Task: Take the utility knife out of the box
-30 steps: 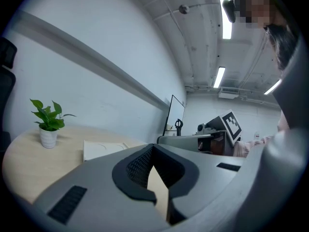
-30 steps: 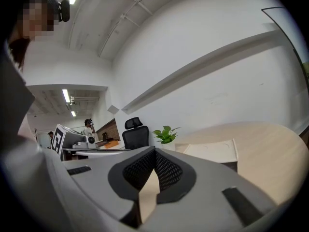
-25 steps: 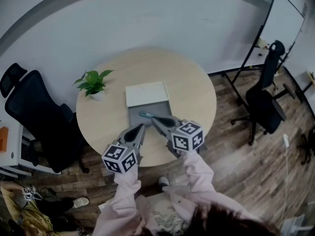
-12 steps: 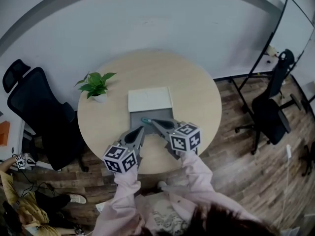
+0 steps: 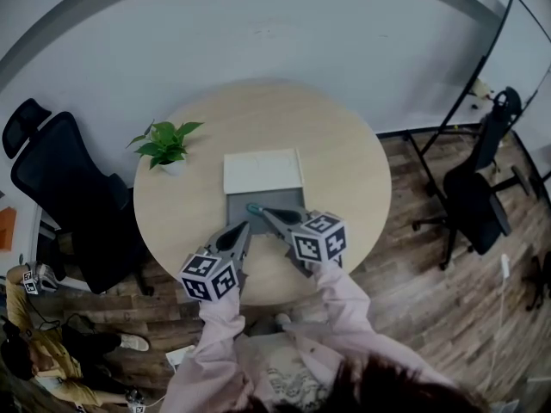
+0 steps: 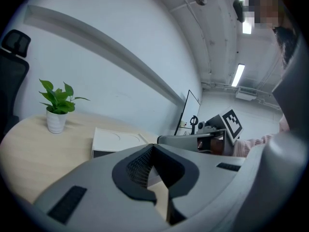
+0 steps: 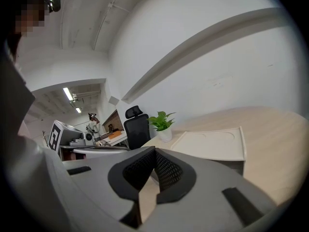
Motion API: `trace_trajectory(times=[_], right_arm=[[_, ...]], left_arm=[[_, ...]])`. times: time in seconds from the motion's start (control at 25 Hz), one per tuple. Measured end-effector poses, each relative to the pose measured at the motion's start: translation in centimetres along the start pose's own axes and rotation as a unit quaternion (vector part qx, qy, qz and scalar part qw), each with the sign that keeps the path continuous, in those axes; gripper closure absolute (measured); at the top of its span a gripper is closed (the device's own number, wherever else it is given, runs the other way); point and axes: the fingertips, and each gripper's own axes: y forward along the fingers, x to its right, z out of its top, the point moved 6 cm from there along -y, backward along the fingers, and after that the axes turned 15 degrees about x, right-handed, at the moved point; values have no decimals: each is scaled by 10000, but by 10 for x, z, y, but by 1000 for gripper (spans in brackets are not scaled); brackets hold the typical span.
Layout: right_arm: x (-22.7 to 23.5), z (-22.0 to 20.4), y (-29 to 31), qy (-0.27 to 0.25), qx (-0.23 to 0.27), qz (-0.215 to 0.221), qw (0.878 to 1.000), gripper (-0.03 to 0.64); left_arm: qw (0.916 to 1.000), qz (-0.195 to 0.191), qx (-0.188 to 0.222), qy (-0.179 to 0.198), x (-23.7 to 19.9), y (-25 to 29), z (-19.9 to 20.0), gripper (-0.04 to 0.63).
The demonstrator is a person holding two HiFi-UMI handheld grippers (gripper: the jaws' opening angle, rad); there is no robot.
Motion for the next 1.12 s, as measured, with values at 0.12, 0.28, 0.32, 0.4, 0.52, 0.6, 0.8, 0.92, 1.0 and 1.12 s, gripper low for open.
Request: trace_trajectory(times=[0.12, 0.28, 0.32, 0.4, 0.52, 0.6, 0.8, 0.92, 1.0, 1.12], right_arm=[[5, -3, 4, -10, -89, -2, 10000, 618], [12, -5, 10, -14, -194, -37, 9998, 618], [13, -6, 12, -10, -221, -46, 9997, 618], [14, -8, 16, -12, -281, -52, 9996, 618], [16, -10, 23, -24, -387, -71, 9992, 618], [15, -13, 29, -34, -463, -66, 9989, 618], [18, -21, 37, -55, -650, -79, 9978, 618], [21, -22, 41, -85, -767, -91, 9970, 618], [24, -22, 44, -110, -829, -94, 9965, 618], [27, -25, 49, -182, -946, -77, 9953, 618]], left_arm=[[10000, 31, -35, -65, -4, 3, -4, 589], [9998, 60, -140, -136, -12, 5, -9, 589], [9997, 67, -170, -160, -14, 5, -11, 589], [9995, 79, -217, -206, -17, 5, -13, 589], [9993, 53, -283, -257, -21, 5, -15, 589], [9991, 50, -313, -291, -26, 4, -15, 589], [9984, 26, -417, -381, -36, 5, -19, 589], [9980, 4, -474, -426, -40, 7, -20, 589], [9977, -19, -513, -445, -43, 9, -21, 589], [9972, -41, -570, -479, -46, 11, -25, 589]])
